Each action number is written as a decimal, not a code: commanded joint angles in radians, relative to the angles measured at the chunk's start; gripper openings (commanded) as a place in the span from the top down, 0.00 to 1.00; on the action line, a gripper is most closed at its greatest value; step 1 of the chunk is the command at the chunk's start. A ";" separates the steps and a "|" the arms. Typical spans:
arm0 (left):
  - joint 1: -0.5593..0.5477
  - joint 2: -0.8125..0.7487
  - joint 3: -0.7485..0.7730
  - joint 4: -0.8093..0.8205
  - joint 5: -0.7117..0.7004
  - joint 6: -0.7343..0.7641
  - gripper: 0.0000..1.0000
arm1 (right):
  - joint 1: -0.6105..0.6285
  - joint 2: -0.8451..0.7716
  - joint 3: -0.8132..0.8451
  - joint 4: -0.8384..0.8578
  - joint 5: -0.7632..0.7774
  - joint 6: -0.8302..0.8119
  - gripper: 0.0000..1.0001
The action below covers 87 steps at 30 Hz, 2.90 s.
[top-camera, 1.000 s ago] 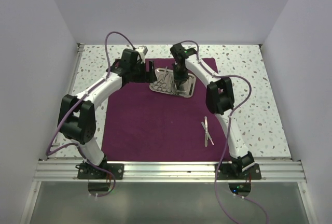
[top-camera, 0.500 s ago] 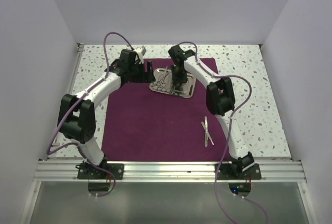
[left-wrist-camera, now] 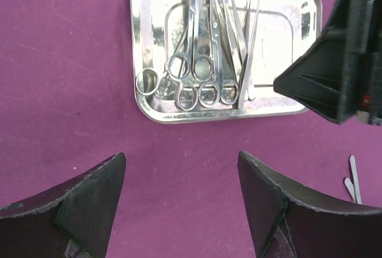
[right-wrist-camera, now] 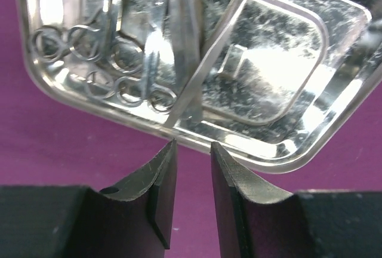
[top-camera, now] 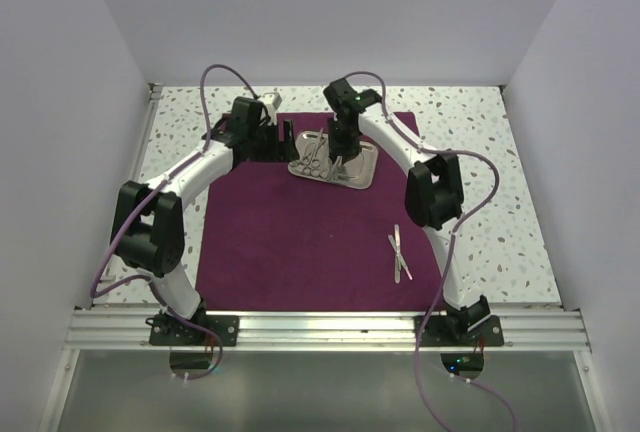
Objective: Open and lay out the surgical kit
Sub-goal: Pick up the medical item from the container.
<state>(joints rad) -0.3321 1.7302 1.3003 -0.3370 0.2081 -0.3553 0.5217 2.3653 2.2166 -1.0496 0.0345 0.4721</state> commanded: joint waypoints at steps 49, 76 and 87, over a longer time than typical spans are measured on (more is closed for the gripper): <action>0.030 -0.139 -0.196 0.105 0.065 0.009 0.22 | 0.095 0.235 0.177 -0.121 0.219 0.080 0.78; 0.039 -0.109 -0.076 0.027 0.022 0.007 0.23 | 0.064 -0.211 -0.032 -0.047 0.211 0.028 1.00; 0.025 -0.075 -0.010 -0.007 -0.022 -0.017 0.23 | 0.067 -0.671 -0.784 0.148 -0.031 -0.015 1.00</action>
<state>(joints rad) -0.3023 1.6382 1.2457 -0.3279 0.2058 -0.3584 0.5880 1.8053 1.6165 -0.9619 0.1108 0.4824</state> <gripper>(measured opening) 0.772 0.014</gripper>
